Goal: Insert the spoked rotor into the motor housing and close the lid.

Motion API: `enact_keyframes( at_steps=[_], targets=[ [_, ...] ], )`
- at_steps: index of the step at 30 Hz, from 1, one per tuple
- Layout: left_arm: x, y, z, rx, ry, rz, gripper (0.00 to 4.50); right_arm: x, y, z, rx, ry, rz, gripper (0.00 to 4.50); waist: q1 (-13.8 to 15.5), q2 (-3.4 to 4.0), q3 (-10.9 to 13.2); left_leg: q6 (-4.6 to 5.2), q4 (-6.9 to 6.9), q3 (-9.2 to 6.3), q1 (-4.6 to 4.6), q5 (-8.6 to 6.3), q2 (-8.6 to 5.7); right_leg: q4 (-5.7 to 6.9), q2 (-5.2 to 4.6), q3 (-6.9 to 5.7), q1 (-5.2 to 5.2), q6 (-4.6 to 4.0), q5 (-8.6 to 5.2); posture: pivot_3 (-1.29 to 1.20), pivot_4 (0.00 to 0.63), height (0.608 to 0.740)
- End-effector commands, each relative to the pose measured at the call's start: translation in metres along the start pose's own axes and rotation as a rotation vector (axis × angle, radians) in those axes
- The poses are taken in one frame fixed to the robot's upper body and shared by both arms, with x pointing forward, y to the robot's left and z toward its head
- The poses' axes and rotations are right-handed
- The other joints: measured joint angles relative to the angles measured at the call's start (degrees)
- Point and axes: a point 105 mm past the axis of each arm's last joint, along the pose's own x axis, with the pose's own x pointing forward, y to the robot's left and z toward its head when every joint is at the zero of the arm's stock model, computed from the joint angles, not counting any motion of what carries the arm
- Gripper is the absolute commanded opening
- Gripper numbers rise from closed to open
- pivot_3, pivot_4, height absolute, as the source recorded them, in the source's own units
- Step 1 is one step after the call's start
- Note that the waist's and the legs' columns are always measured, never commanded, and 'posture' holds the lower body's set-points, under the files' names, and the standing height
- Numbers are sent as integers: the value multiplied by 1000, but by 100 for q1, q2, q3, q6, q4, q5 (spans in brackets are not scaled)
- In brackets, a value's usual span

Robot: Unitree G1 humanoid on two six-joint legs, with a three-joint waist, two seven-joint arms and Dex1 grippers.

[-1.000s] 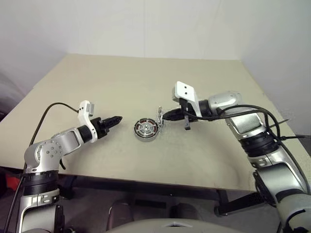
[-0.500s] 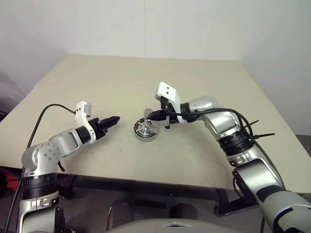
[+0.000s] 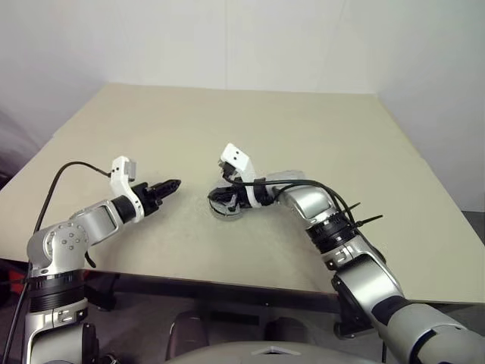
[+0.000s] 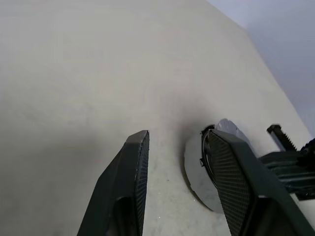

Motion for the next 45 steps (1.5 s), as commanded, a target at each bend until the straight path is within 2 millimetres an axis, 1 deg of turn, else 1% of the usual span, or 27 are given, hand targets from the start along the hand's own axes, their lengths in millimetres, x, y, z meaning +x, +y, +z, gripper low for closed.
enact_keyframes(
  at_steps=[1,5,9,12,13,16,18,19,22,24,26,30,33,34,38,44,45],
  targets=[
    [-5,-3,19,39,-58,1,2014,3,-6,-6,2,21,-30,36,-2,0,0,0,-1,0,1,0,1,0,1,0,0,0,0,0,0,740],
    [-6,-1,21,39,-68,10,2014,7,-15,-20,78,44,-69,36,-15,-1,-1,-2,-3,0,3,1,1,4,1,2,5,0,0,0,0,740],
    [-5,-2,23,40,-72,12,2014,10,-26,-35,172,30,-126,36,-12,-1,-3,3,-6,1,23,-2,0,12,0,3,22,0,-2,0,0,740],
    [-4,-2,24,42,-71,12,2014,7,-20,-28,191,-17,-78,36,-4,-2,-3,9,-6,0,50,-5,-2,13,-1,4,33,5,-5,0,0,740],
    [-4,-2,24,43,-71,11,2014,4,-17,-23,180,-35,-50,36,-3,-2,-4,9,-6,0,53,-6,-3,13,-2,4,38,32,-21,0,0,740],
    [-3,-3,24,50,-70,4,2014,-5,-8,-4,131,-102,34,36,-2,-3,-3,9,-6,0,52,-6,-2,11,-1,4,38,34,-22,0,0,740],
    [-1,-4,25,55,-68,-1,2014,-11,-7,6,88,-132,41,36,-6,-3,-2,9,-8,0,46,-6,-2,8,0,4,30,23,-16,0,0,740],
    [0,-4,24,56,-67,-3,2014,-13,-8,9,67,-140,37,36,-7,-3,-2,9,-9,0,37,-5,0,7,1,4,21,2,-3,0,0,740],
    [3,-5,24,62,-62,-12,2014,-20,-13,18,10,-189,4,36,-8,-3,-2,-3,-10,0,16,2,2,6,2,2,1,-2,-3,0,0,740],
    [4,-6,24,65,-57,-17,2014,-24,-19,21,-27,-217,-29,36,-9,-3,-1,-3,-10,0,9,1,2,4,2,1,-5,-4,-4,0,0,740],
    [6,-7,24,70,-51,-23,2014,-25,-22,19,-45,-223,-49,36,-10,-4,-1,-3,-10,1,5,1,2,1,2,1,-9,-4,-4,0,0,740],
    [7,-8,24,77,-43,-29,2014,-26,-22,19,-47,-271,-44,36,-14,-4,-1,-1,-11,1,3,1,2,-3,2,1,-9,-4,-4,0,0,740],
    [7,-8,24,81,-40,-31,2014,-27,-18,13,-72,-275,-18,637,-14,-4,-1,0,-12,0,0,0,2,-7,2,0,-9,-4,-4,0,0,740],
    [7,-8,24,82,-38,-32,2014,-27,-17,11,-74,-277,-6,942,-14,-4,-1,0,-12,0,-1,0,2,-8,2,-1,-9,-4,-4,0,0,740],
    [6,-8,24,87,-34,-31,2014,-29,-9,10,-81,-300,43,2355,-15,-4,0,2,-12,0,-4,-1,2,-9,2,-1,-9,-5,-4,0,0,740],
    [5,-8,24,91,-30,-31,2014,-23,-12,4,-122,-257,9,4384,-15,-4,0,8,-12,1,-2,-5,2,-9,2,-1,-9,-5,-4,0,0,740],
    [5,-8,24,91,-30,-32,2014,-22,-13,4,-109,-261,5,4384,-14,-4,0,8,-12,1,-3,-5,2,-9,2,-1,-9,-5,-4,0,0,740]
  ],
)
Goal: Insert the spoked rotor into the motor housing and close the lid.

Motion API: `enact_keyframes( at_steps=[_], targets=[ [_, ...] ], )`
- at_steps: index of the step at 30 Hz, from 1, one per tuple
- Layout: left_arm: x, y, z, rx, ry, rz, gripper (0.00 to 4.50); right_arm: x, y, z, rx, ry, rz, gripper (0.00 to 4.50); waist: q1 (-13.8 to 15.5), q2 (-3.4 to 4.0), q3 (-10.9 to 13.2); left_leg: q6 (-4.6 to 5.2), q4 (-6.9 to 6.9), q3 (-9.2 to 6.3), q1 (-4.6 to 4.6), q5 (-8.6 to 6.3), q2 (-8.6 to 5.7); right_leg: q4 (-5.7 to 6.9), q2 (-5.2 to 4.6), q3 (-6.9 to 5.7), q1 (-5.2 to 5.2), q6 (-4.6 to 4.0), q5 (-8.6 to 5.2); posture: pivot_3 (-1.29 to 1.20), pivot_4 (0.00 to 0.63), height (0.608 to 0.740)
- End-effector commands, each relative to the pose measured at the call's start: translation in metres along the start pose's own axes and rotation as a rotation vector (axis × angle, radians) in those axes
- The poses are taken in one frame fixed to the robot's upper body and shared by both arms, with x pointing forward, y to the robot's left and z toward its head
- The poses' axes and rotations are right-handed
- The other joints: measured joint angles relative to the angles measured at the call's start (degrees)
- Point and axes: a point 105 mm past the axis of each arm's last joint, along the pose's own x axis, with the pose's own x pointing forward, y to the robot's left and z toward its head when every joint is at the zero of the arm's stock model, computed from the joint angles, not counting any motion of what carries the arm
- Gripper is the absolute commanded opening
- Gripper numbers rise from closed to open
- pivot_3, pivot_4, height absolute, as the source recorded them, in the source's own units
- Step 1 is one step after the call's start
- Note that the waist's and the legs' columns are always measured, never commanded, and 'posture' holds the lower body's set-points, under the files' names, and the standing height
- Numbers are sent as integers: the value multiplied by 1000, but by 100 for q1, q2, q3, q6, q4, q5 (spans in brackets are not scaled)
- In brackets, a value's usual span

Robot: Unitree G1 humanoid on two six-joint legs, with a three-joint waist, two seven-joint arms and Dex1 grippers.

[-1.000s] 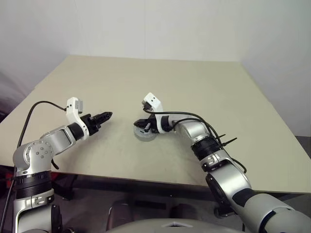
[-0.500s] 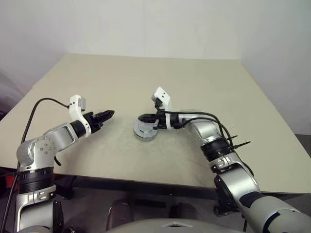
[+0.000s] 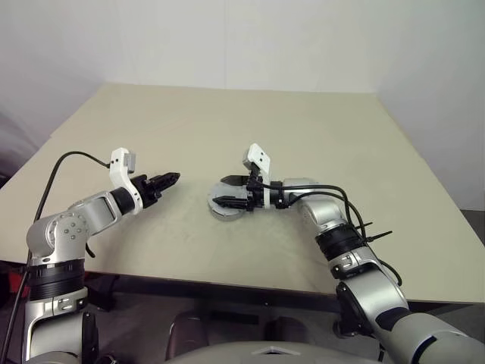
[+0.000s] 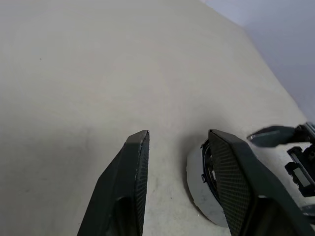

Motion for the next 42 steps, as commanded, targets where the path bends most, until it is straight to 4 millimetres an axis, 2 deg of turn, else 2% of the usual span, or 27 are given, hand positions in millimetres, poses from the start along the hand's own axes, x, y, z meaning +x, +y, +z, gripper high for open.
enact_keyframes(
  at_steps=[1,6,10,19,22,24,34,42],
  targets=[
    [-2,-5,12,41,-28,-11,2014,2,-3,7,-25,-20,-15,4384,1,0,0,0,0,0,0,0,0,-1,0,0,0,0,0,0,0,740],
    [-3,-5,12,40,-25,-8,2014,4,-7,1,-28,-4,-42,4384,-1,0,1,0,-1,0,-1,0,0,-3,0,0,-1,0,0,0,0,740],
    [-5,-4,12,41,-22,-4,2014,6,-12,-13,-17,26,-70,4384,-7,1,1,2,-4,0,-1,-1,0,-6,0,-1,-1,0,0,0,0,740],
    [-7,-4,13,45,-22,2,2014,9,-12,-23,-21,39,-77,4384,-29,1,1,13,-5,0,-1,-7,0,-8,0,-1,-1,0,0,0,0,740],
    [-7,-4,13,47,-23,3,2014,9,-12,-24,-34,37,-74,3789,-47,2,1,14,-5,0,0,-8,0,-8,0,-1,0,0,0,0,0,740],
    [-7,-4,13,46,-23,4,2014,9,-11,-25,-41,38,-67,3209,-59,2,1,14,-6,0,-1,-8,0,-8,0,-1,0,0,0,0,0,740],
    [-6,-4,12,40,-28,8,2014,11,-17,-30,-99,78,-114,3191,-92,2,2,15,-8,0,-2,-9,0,-14,0,-1,0,-1,0,0,0,740],
    [-7,-4,12,36,-31,9,2014,17,-10,-32,-91,91,-68,3191,-131,2,2,15,-10,0,0,-9,0,-14,0,-1,5,0,0,0,0,740]
  ],
)
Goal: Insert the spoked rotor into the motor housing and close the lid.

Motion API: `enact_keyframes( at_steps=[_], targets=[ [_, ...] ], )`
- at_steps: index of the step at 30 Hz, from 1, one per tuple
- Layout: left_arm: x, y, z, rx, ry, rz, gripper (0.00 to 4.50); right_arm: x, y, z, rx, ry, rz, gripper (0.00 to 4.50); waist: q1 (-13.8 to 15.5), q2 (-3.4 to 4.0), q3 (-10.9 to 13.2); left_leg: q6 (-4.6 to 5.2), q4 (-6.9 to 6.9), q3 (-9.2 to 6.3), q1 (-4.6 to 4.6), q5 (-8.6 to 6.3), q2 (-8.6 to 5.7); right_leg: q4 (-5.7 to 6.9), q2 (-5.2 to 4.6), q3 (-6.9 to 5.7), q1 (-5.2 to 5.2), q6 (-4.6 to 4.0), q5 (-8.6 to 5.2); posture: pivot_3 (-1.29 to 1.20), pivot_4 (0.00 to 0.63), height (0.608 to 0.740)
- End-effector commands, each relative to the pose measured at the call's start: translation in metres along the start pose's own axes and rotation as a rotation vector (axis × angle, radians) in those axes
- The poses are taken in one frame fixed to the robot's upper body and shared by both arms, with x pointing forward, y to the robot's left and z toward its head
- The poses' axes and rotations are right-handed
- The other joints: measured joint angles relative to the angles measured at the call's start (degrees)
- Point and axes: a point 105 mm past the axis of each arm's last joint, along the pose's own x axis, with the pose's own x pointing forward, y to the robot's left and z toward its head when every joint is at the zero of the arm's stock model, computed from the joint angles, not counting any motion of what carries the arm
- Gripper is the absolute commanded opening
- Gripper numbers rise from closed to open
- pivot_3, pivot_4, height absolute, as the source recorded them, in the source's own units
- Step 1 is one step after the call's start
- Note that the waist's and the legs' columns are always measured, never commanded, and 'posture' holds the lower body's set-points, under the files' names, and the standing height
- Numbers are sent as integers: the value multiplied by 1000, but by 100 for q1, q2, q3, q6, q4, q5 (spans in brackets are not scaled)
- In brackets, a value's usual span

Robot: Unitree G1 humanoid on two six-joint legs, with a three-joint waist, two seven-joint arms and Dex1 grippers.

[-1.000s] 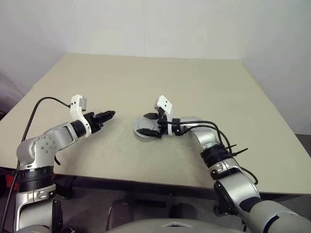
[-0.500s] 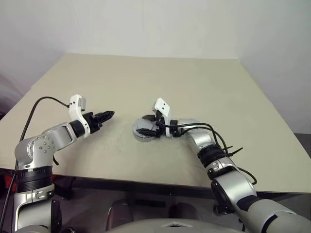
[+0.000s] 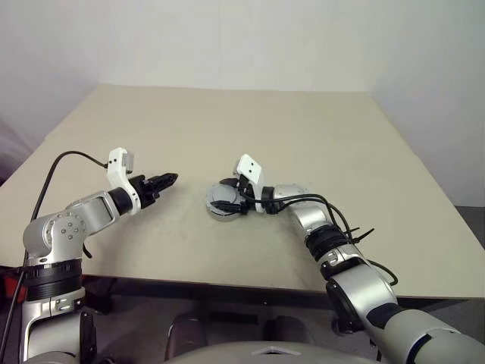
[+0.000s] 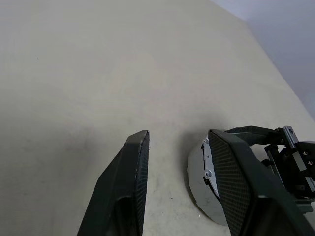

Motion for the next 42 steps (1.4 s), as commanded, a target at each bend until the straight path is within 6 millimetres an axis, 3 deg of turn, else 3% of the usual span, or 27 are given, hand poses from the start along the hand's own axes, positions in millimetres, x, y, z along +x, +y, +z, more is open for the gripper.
enact_keyframes(
  at_steps=[1,7,15,22,27,34,40,42],
  targets=[
    [-4,-6,11,30,-41,-14,2014,0,2,-6,-4,43,25,3191,-1,0,0,0,-1,0,0,0,0,-1,0,0,0,0,0,0,0,740],
    [-6,-5,10,27,-42,-8,2014,-8,7,-11,1,73,82,3191,3,-1,-1,0,-23,1,-1,0,-1,-34,1,-4,5,-1,1,0,0,740],
    [-4,-7,10,27,-42,-15,2014,-2,9,-14,2,95,75,3191,-2,-3,-2,-4,-78,9,-3,3,-3,-64,6,-6,6,-4,0,0,0,740],
    [-1,-12,6,5,-33,-39,2014,-13,9,-47,-13,273,74,3191,1,-1,-4,-6,-81,9,31,4,-4,-62,6,-3,40,-4,-1,0,0,740],
    [11,-25,-7,-50,4,-92,2014,-14,7,-51,-15,298,60,3191,8,7,-10,-6,-87,9,77,3,-10,-69,1,-2,86,21,-16,0,0,740],
    [46,-35,-26,-297,26,-154,2014,-15,7,-52,-31,315,66,3191,9,18,-19,-6,-88,9,76,4,-14,-71,0,0,91,36,-25,0,0,740],
    [64,-31,-36,-472,33,-166,98,-15,6,-51,-45,318,65,3191,-1,21,-23,-6,-102,9,75,4,-13,-82,4,1,87,37,-25,0,0,740],
    [67,-32,-42,-492,65,-173,41,-16,6,-51,-49,317,63,3191,0,22,-23,-6,-106,9,75,4,-13,-88,5,1,88,38,-25,0,0,740]
  ],
)
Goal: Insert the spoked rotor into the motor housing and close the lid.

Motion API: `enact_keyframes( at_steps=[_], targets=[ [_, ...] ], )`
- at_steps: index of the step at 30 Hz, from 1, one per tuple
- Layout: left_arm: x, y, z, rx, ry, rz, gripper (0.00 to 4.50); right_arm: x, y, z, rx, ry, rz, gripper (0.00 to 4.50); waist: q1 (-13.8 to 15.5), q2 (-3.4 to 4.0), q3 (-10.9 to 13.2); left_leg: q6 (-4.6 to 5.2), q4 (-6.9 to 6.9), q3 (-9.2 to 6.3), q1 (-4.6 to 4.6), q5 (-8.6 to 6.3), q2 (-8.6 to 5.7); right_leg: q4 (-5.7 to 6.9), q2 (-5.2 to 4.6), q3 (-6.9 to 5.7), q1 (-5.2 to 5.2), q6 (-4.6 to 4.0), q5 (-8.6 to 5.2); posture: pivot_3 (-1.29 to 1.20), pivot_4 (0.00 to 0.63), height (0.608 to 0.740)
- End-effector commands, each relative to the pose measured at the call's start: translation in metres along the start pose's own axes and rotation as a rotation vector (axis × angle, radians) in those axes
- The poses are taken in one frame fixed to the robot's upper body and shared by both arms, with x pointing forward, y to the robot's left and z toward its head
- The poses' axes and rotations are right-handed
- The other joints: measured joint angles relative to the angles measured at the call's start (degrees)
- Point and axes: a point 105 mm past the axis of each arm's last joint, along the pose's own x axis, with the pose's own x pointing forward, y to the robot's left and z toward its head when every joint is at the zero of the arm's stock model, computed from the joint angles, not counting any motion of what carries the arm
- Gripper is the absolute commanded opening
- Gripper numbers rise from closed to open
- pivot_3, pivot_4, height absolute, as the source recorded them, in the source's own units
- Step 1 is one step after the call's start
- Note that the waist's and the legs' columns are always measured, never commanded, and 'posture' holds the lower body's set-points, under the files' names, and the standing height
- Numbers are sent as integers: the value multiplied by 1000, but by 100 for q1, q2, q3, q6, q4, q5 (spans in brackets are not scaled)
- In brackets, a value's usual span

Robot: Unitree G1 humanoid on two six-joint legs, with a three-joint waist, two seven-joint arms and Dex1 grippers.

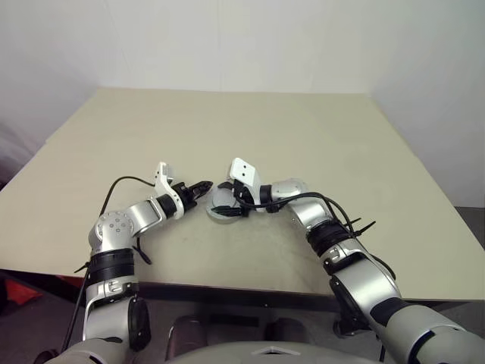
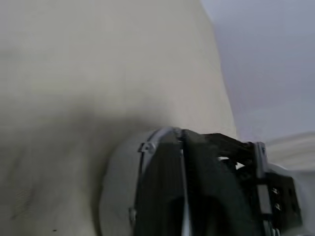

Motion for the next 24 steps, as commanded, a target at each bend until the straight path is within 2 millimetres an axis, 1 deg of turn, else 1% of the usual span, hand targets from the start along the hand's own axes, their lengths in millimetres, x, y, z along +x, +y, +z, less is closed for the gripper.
enact_keyframes(
  at_steps=[1,5,10,12,14,17,24],
  targets=[
    [3,-9,3,-13,7,-39,41,-9,6,-48,48,187,-7,3191,1,3,-1,0,0,0,0,0,0,-2,0,0,1,0,0,0,0,740],
    [2,-5,-8,-31,67,-28,41,-10,6,-48,47,186,-11,3191,4,3,-1,0,-1,0,-1,0,-1,-8,-1,0,3,1,0,0,0,740],
    [1,-11,-17,-45,109,-63,41,-11,5,-47,45,186,-15,3191,7,7,-3,1,-9,0,-1,0,-1,-21,-1,-1,6,1,-1,0,0,740],
    [2,-9,-23,-67,130,-56,41,-10,5,-47,44,185,-18,3191,7,8,-4,1,-22,0,-1,0,-3,-38,-1,-2,9,1,-1,0,0,740],
    [3,0,-28,-100,136,-16,41,-10,4,-45,42,182,-24,3191,7,11,-7,0,-24,0,0,0,-3,-43,-1,-2,14,1,0,0,0,740],
    [2,14,-29,-145,122,49,41,-10,3,-40,53,171,-31,3191,7,16,-10,1,-25,0,3,-1,-4,-47,-1,-3,18,2,-1,0,0,740],
    [-1,16,-31,-164,126,69,41,-10,-1,-31,68,162,-36,3191,8,17,-12,2,-32,0,3,-1,-5,-53,-1,-3,17,5,-2,0,0,740]
  ],
)
